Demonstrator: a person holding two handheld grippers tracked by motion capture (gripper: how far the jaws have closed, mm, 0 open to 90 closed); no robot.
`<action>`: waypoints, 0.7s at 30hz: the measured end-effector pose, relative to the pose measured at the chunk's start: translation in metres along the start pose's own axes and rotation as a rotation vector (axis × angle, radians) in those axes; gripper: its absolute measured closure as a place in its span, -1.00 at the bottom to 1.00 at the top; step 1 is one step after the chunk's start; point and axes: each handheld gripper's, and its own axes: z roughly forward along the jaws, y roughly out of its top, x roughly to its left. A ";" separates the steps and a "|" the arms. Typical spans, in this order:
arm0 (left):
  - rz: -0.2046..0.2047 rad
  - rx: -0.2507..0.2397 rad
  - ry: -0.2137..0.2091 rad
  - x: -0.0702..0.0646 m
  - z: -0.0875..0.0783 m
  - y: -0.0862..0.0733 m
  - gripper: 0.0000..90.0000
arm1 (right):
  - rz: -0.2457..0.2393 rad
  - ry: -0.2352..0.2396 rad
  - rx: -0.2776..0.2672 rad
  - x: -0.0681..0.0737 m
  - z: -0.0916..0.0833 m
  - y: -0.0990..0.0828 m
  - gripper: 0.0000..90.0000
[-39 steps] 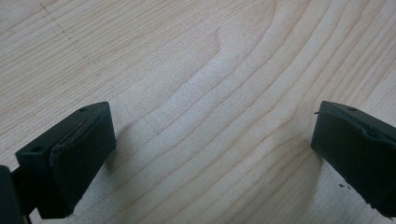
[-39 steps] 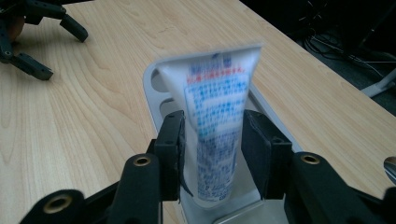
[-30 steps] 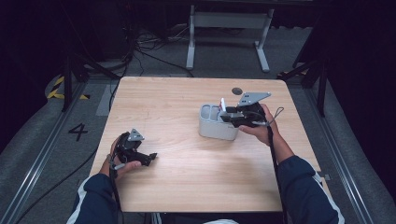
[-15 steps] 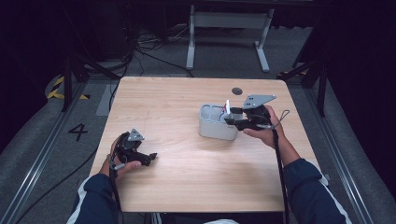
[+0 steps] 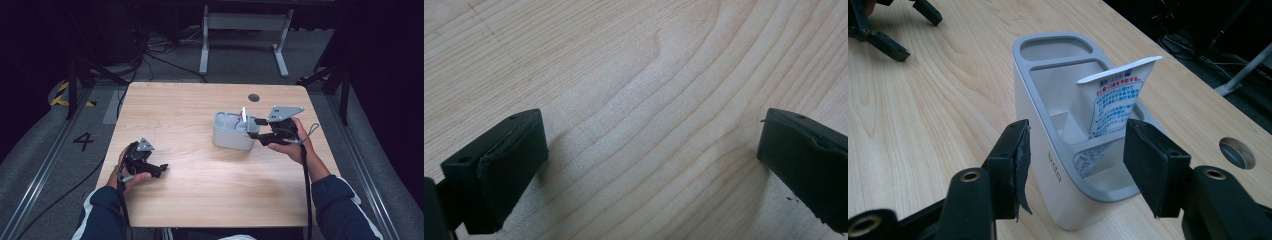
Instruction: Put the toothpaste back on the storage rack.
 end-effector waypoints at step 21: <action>-0.001 0.004 -0.001 0.000 0.000 0.000 -1.00 | -0.026 -0.035 0.047 0.007 -0.026 -0.032 -0.10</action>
